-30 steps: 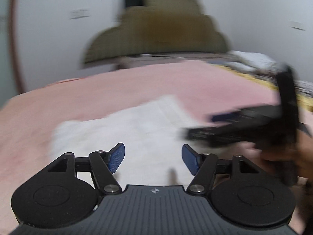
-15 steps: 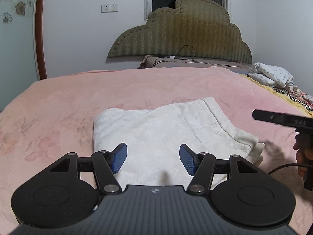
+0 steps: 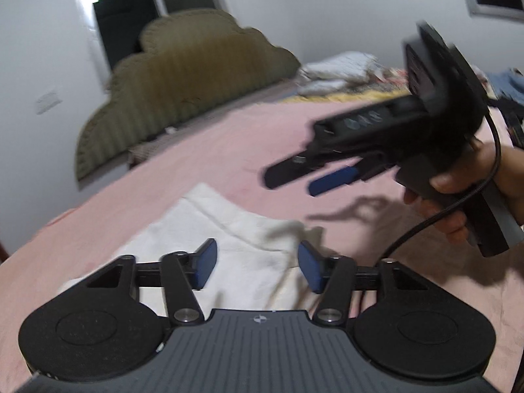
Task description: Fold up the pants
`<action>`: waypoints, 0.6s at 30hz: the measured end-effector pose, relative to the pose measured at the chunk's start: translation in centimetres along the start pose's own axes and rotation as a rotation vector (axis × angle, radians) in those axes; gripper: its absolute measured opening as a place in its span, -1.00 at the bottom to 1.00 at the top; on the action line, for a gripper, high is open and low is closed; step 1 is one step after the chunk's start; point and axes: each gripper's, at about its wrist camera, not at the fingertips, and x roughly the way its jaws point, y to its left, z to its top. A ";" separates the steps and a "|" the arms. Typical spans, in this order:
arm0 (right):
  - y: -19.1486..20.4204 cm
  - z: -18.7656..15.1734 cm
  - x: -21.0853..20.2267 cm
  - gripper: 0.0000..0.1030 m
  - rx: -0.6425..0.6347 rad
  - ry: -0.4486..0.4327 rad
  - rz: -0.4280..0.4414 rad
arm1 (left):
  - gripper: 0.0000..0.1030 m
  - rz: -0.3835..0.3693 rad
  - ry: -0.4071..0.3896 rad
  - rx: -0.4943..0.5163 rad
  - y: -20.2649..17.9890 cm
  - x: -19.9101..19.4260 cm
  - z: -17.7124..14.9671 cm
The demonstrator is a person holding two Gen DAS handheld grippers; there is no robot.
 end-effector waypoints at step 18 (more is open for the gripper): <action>-0.4 -0.7 2.8 0.69 0.081 0.050 0.023 | -0.59 -0.011 0.034 -0.040 -0.1 0.8 -0.7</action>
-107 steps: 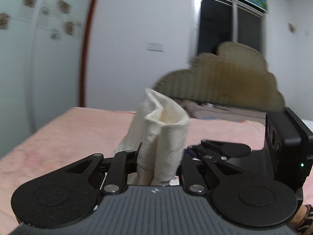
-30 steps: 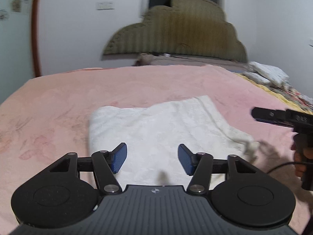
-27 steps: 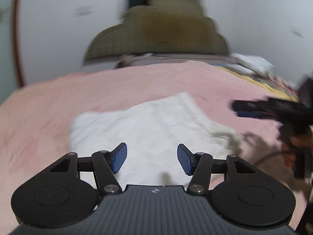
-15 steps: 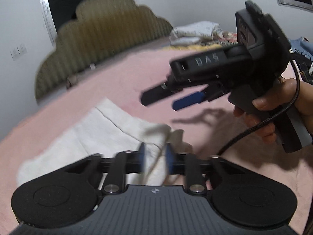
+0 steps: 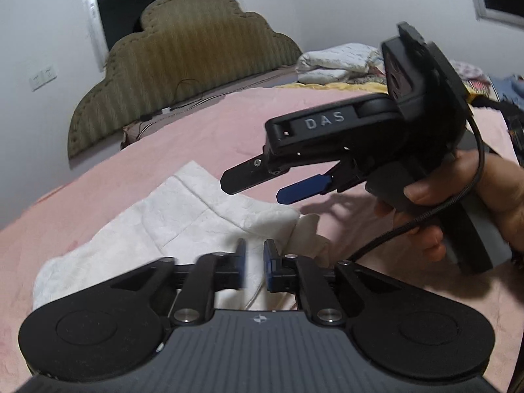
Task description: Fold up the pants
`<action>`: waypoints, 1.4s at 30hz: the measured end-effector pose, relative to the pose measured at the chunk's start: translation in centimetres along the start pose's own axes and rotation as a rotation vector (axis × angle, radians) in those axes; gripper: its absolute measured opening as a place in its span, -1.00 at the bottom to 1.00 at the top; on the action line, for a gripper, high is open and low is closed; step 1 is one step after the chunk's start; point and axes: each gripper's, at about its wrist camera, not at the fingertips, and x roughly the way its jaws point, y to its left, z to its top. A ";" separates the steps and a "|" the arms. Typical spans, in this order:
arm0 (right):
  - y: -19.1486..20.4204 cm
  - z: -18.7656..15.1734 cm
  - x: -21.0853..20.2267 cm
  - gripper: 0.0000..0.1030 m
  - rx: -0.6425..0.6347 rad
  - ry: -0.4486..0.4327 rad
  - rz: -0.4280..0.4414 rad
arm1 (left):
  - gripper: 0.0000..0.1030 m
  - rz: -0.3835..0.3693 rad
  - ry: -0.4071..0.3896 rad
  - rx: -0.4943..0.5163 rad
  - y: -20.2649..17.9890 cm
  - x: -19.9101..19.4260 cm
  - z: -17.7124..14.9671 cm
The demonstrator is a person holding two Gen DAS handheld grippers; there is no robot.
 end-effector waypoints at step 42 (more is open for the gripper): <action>2.8 -1.4 2.7 0.85 -0.218 0.061 -0.181 | 0.77 0.635 0.304 -0.624 14.9 -1.7 -5.5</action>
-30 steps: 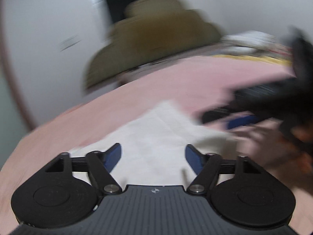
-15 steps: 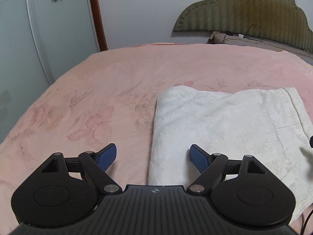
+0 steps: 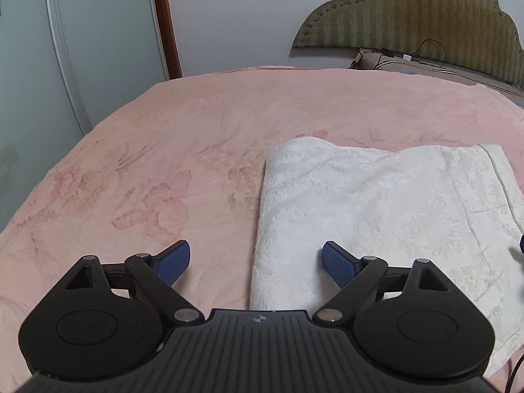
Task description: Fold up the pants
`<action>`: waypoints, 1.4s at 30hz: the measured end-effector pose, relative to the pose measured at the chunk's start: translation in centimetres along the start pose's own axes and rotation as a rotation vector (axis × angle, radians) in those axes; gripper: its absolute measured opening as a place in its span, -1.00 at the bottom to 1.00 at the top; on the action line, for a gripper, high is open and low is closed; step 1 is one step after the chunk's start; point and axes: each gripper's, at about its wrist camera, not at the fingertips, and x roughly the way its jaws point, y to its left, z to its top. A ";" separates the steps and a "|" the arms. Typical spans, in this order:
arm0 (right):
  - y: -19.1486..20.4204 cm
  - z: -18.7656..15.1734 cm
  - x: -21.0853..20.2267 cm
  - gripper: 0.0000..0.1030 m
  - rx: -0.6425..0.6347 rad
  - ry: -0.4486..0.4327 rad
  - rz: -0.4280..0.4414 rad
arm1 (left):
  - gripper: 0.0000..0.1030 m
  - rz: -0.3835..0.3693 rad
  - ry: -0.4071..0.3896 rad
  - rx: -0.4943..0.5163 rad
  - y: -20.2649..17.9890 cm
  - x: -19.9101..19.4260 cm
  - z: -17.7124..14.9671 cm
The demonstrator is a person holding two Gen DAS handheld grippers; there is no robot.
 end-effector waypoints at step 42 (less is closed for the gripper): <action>-0.6 4.7 5.8 -0.42 -0.081 0.221 0.356 | -0.64 -0.735 0.168 -0.341 6.5 7.6 0.1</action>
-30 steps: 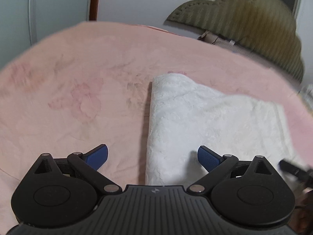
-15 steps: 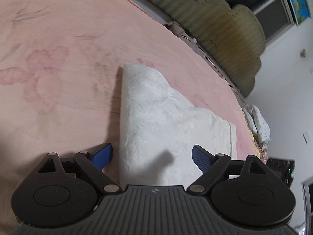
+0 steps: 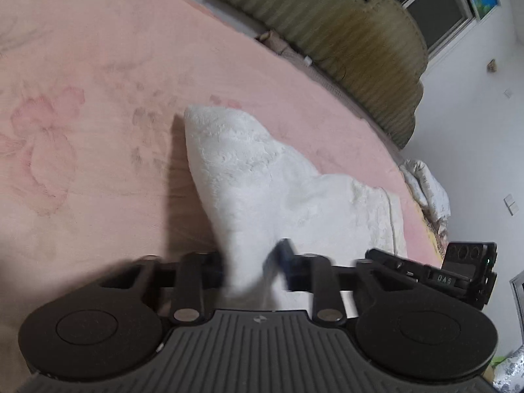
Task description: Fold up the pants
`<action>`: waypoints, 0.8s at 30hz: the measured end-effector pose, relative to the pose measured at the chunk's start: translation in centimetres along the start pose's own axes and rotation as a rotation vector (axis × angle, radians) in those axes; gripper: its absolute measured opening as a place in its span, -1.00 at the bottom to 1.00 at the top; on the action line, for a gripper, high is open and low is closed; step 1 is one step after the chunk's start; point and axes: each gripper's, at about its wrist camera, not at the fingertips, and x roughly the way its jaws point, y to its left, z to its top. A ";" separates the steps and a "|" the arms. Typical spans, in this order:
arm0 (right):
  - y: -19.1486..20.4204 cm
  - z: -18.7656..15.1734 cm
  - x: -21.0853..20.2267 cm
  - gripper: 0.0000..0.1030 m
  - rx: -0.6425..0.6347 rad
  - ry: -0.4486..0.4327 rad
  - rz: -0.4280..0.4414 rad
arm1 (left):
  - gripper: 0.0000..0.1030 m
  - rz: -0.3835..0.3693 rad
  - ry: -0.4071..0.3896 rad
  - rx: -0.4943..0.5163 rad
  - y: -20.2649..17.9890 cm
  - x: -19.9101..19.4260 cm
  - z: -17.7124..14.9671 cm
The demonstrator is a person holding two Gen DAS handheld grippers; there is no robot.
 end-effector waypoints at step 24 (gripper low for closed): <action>2.7 8.1 10.1 -0.22 -0.191 -0.018 -0.193 | -0.03 0.407 -0.129 0.137 -1.7 2.2 7.4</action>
